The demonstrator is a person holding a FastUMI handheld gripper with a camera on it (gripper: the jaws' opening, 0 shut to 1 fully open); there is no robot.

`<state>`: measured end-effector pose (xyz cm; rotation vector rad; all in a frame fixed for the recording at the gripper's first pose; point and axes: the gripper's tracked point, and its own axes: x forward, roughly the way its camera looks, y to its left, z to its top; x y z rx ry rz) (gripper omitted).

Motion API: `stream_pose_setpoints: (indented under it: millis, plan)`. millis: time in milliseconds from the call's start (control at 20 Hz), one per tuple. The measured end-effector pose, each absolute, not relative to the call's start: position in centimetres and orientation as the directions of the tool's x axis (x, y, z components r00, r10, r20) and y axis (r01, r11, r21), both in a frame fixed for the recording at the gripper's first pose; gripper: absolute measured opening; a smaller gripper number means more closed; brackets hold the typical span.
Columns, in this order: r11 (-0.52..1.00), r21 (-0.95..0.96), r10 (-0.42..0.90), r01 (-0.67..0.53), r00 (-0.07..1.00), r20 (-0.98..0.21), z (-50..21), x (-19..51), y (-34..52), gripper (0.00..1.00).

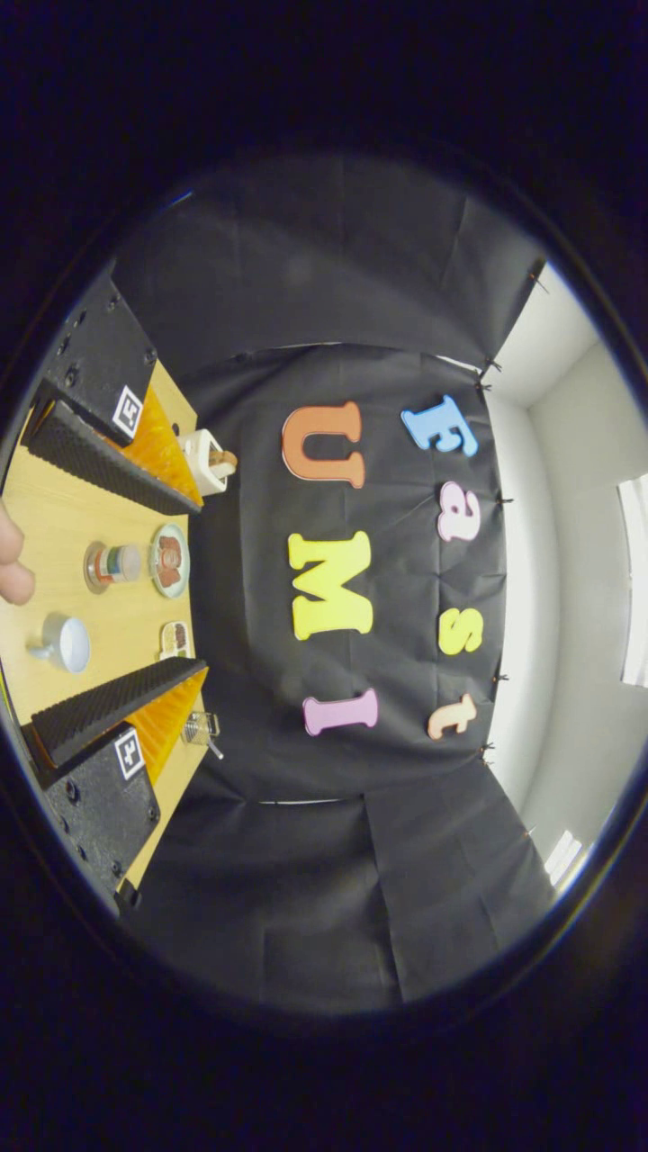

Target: Take the bottle from table, then pour the juice into the cup, finally place the bottle on the coaster

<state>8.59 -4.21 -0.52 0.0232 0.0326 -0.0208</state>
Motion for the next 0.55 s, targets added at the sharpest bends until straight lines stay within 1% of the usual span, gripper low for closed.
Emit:
stream_pose_setpoints:
  millis: [250,450,550]
  plan:
    - [0.999,-0.033,-0.039,0.038,0.998,-0.052,1.9,5.0,-4.4,1.0]
    - [0.998,-0.05,-0.045,0.044,0.999,-0.013,4.3,2.6,-3.9,1.0]
    - [0.999,-0.037,-0.025,0.025,1.0,-0.004,4.9,1.6,-3.1,1.0]
